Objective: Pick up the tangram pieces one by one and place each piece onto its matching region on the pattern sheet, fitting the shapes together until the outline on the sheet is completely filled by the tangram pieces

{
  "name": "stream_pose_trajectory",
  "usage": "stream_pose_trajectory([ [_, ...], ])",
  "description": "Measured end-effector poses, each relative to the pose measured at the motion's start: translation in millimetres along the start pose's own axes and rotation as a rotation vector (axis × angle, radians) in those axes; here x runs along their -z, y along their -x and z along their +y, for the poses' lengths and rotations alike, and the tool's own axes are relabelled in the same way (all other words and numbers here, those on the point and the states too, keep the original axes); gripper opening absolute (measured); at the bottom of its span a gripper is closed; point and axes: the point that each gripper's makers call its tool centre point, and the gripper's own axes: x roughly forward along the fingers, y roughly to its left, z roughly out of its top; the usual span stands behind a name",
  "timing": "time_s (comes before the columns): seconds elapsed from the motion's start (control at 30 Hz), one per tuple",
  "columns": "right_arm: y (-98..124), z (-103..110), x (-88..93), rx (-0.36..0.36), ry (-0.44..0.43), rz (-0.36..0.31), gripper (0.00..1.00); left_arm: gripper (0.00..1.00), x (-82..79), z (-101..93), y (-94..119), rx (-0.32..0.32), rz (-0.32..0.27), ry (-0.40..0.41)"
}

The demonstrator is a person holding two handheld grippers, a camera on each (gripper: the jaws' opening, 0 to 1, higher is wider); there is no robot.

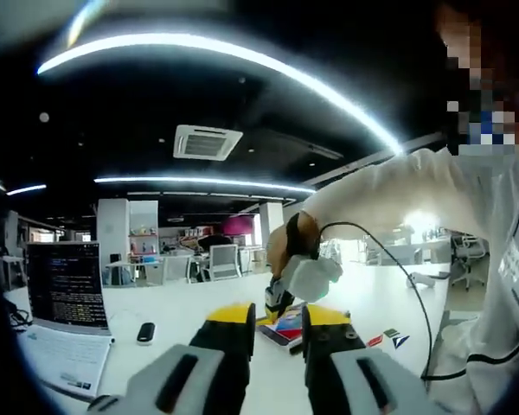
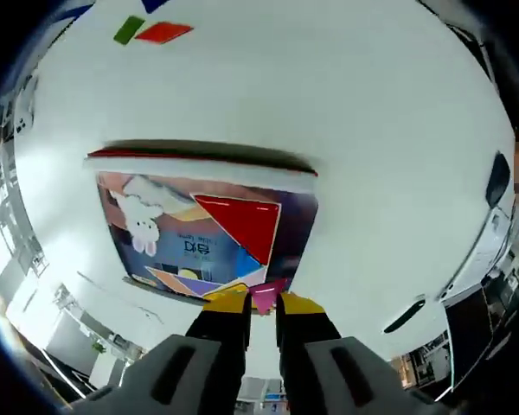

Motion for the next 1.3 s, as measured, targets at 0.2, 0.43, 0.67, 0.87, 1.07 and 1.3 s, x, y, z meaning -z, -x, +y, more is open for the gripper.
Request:
stream_pose_trajectory([
  [0.2,-17.6,7.3,7.1,-0.032,-0.004,-0.003,0.13,0.24,3.4,11.8,3.1,-0.028,0.0,0.019],
  [0.43,-28.6,10.4,-2.3,-0.043,0.018,-0.021,0.13,0.24,0.8,13.1,9.7,-0.039,-0.014,0.023],
  [0.67,-31.7,13.9,0.9,-0.032,0.085,0.011,0.14,0.24,-3.4,12.7,8.9,-0.032,-0.027,0.021],
  [0.87,-30.6,7.9,-5.9,-0.001,0.094,0.026,0.14,0.24,-3.5,12.6,8.1,-0.031,-0.022,0.021],
  [1.07,-24.9,7.7,2.7,-0.001,0.013,0.056,0.38,0.24,-3.6,13.5,8.5,-0.033,-0.023,0.021],
  [1.3,7.7,16.4,47.9,0.095,-0.264,0.149,0.32,0.24,-2.1,11.4,6.6,-0.025,-0.019,0.02],
])
